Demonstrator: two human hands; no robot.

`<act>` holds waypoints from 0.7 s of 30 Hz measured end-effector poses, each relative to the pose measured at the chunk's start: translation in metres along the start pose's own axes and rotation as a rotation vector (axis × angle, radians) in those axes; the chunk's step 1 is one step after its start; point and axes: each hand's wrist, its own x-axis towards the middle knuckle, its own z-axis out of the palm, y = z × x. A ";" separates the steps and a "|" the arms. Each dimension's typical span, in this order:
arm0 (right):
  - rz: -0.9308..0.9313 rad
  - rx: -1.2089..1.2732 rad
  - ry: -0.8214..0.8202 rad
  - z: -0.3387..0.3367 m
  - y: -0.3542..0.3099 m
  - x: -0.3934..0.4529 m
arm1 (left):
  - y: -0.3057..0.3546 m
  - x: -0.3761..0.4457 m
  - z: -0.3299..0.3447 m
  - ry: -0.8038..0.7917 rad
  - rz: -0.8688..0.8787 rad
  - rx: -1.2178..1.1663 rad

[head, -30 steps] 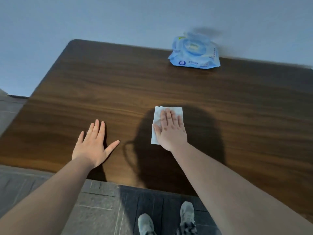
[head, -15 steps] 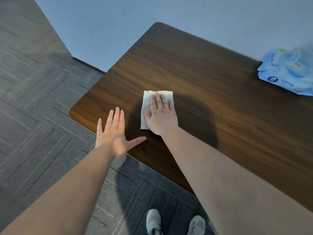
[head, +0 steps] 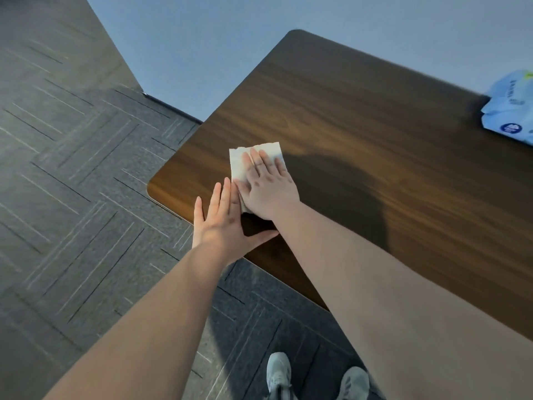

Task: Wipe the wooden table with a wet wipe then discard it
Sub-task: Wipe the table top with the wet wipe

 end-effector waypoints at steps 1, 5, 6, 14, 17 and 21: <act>-0.006 -0.003 -0.005 0.000 0.003 -0.008 | 0.000 0.001 0.000 -0.013 -0.002 0.009; 0.037 0.007 -0.036 0.001 0.035 -0.056 | 0.000 -0.002 -0.002 -0.065 0.012 0.045; 0.056 0.015 -0.036 0.001 0.046 -0.070 | 0.000 -0.002 -0.003 -0.062 0.037 0.052; 0.323 0.079 0.000 0.004 0.136 -0.173 | 0.073 -0.023 -0.005 -0.074 0.289 0.108; 0.449 0.099 0.006 0.004 0.173 -0.220 | 0.121 -0.030 0.004 -0.097 0.389 0.112; 0.635 0.092 0.039 0.009 0.229 -0.296 | 0.197 -0.043 0.021 -0.126 0.556 0.133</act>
